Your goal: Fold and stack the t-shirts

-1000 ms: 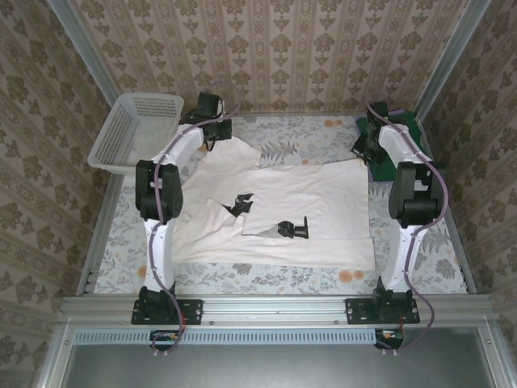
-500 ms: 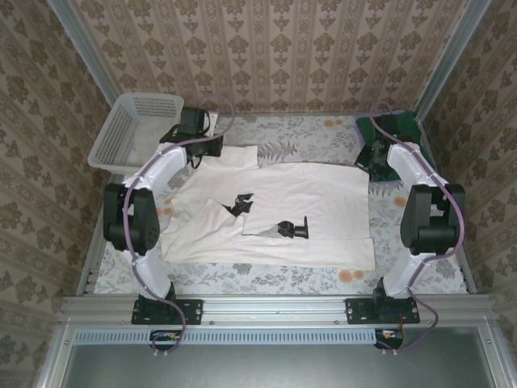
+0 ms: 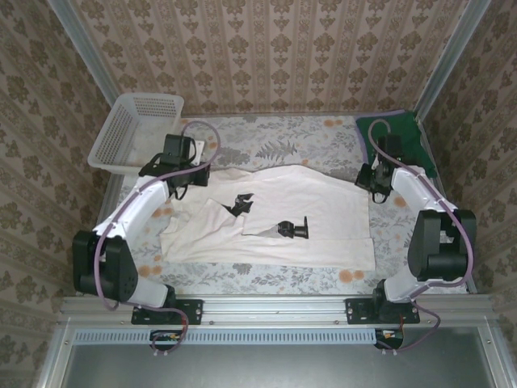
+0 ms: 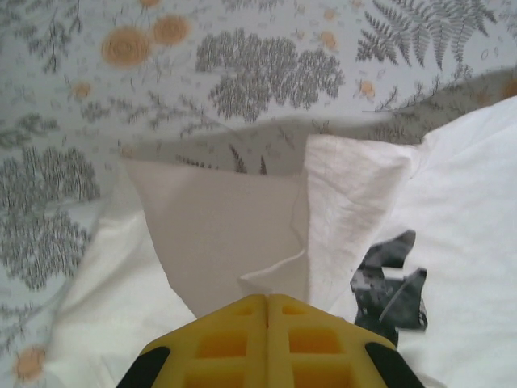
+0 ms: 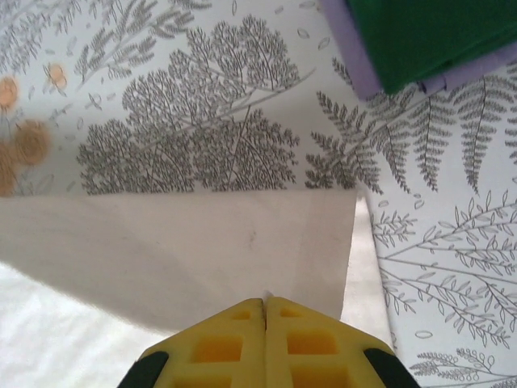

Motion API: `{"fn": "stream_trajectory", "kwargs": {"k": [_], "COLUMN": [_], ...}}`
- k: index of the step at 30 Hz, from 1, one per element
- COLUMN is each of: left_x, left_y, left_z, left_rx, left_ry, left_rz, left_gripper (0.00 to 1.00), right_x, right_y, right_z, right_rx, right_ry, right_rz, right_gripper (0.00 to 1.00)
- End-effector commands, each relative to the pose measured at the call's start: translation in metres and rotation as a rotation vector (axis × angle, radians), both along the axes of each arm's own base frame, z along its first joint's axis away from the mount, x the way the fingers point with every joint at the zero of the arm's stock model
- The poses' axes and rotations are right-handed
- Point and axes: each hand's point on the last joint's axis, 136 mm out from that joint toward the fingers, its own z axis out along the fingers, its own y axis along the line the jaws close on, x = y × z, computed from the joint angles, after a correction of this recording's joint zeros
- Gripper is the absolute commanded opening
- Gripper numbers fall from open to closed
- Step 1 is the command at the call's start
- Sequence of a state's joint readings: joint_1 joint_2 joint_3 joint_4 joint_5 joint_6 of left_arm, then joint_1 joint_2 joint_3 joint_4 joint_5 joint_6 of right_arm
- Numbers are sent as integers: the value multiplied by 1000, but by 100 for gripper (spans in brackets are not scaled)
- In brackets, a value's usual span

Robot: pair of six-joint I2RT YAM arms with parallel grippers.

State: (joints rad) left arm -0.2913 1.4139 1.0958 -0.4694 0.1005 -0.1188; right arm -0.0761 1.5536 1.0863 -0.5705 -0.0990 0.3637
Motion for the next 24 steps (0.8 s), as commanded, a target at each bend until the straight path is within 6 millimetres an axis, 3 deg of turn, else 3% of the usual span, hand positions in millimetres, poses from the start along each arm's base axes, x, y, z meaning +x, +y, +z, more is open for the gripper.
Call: {"fn": "stream_trajectory", "kwargs": {"k": [1, 8, 15, 17, 20, 21, 23, 24], "left_x": [-24, -57, -74, -77, -77, -77, -75, -75], "left_y": [14, 33, 45, 50, 68, 80, 97, 102], "left_z": [-3, -27, -38, -42, -36, -31, -18, -13], "left_rx": [-12, 14, 38, 44, 84, 102, 120, 132], "left_ry": [54, 174, 227, 241, 216, 197, 155, 136], "left_rz": [74, 170, 241, 274, 378, 433, 513, 537], "left_gripper": [0, 0, 0, 5, 6, 9, 24, 30], "right_x": [-8, -21, -20, -21, -29, -33, -44, -48], "right_y": [2, -9, -16, -16, -19, -21, -31, -36], "right_z": [3, -3, -11, -16, -24, -27, -33, -36], "right_rx": [-2, -10, -5, -2, 7, 11, 19, 33], "right_ry": [-29, -16, 10, 30, 66, 79, 112, 125], "right_rz": [49, 48, 19, 9, -32, -53, -129, -167], "right_gripper": [0, 0, 0, 0, 0, 3, 23, 27]}}
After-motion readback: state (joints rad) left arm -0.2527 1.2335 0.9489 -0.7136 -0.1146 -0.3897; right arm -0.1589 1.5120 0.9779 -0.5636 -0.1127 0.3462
